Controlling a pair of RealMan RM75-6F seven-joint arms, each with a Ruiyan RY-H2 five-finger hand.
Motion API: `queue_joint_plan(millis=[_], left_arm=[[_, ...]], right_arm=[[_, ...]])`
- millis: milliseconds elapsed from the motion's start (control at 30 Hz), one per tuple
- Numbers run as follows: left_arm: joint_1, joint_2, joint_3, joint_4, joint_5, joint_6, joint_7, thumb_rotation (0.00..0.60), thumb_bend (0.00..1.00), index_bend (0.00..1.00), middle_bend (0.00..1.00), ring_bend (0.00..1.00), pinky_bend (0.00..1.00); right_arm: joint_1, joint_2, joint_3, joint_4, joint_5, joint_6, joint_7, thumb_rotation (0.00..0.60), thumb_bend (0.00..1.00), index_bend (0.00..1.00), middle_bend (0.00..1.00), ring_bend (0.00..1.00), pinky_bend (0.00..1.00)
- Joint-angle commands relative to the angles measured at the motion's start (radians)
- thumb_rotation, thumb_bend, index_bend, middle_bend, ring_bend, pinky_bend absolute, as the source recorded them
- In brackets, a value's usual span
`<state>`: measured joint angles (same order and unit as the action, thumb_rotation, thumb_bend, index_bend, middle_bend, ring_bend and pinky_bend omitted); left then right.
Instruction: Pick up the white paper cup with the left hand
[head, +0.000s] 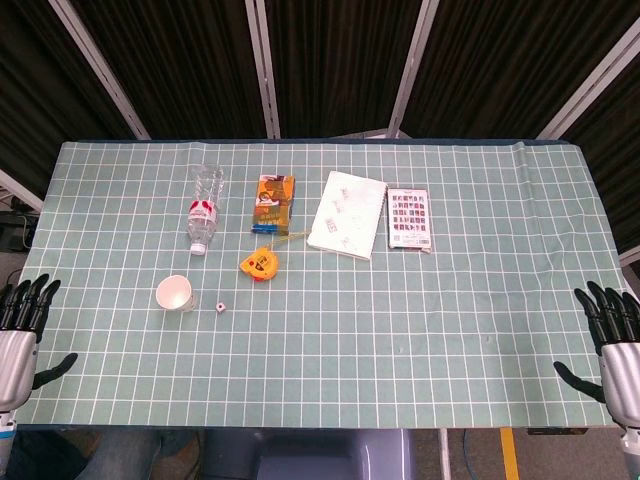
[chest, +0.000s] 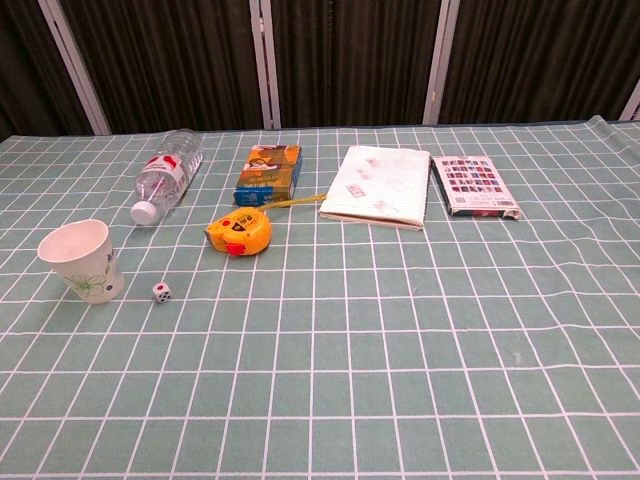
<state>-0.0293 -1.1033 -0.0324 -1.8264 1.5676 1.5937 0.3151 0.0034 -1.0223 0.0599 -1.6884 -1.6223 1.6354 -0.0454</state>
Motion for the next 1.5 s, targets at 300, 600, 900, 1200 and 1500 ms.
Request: queue_joint_plan(millis=[300, 600, 900, 1200, 1500], left_arm=[[-0.033, -0.028, -0.01, 0.052, 0.015, -0.038, -0.006, 0.6, 0.0, 0.0, 0.0, 0.0, 0.0], [-0.288, -0.222, -0.063, 0.289, 0.014, -0.368, 0.259, 0.6, 0.0, 0.0, 0.0, 0.0, 0.0], [-0.398, -0.349, -0.06, 0.407, 0.008, -0.488, 0.529, 0.6, 0.0, 0.0, 0.0, 0.0, 0.0], [-0.432, -0.402, -0.04, 0.465, 0.0, -0.499, 0.684, 0.6, 0.0, 0.01, 0.03, 0.01, 0.06], [-0.466, -0.45, -0.027, 0.534, -0.001, -0.522, 0.777, 0.6, 0.0, 0.2, 0.26, 0.23, 0.27]], right_arm=[[0.004, 0.004, 0.004, -0.016, 0.011, -0.009, 0.006, 0.6, 0.0, 0.0, 0.0, 0.0, 0.0], [0.038, -0.006, 0.037, -0.009, 0.092, -0.074, 0.002, 0.6, 0.0, 0.0, 0.0, 0.0, 0.0], [0.055, -0.019, 0.054, 0.006, 0.147, -0.112, -0.014, 0.6, 0.0, 0.0, 0.0, 0.0, 0.0], [0.05, -0.013, 0.061, 0.017, 0.166, -0.107, 0.011, 0.6, 0.0, 0.0, 0.0, 0.0, 0.0], [0.047, -0.011, 0.063, 0.02, 0.172, -0.102, 0.022, 0.6, 0.0, 0.0, 0.0, 0.0, 0.0]])
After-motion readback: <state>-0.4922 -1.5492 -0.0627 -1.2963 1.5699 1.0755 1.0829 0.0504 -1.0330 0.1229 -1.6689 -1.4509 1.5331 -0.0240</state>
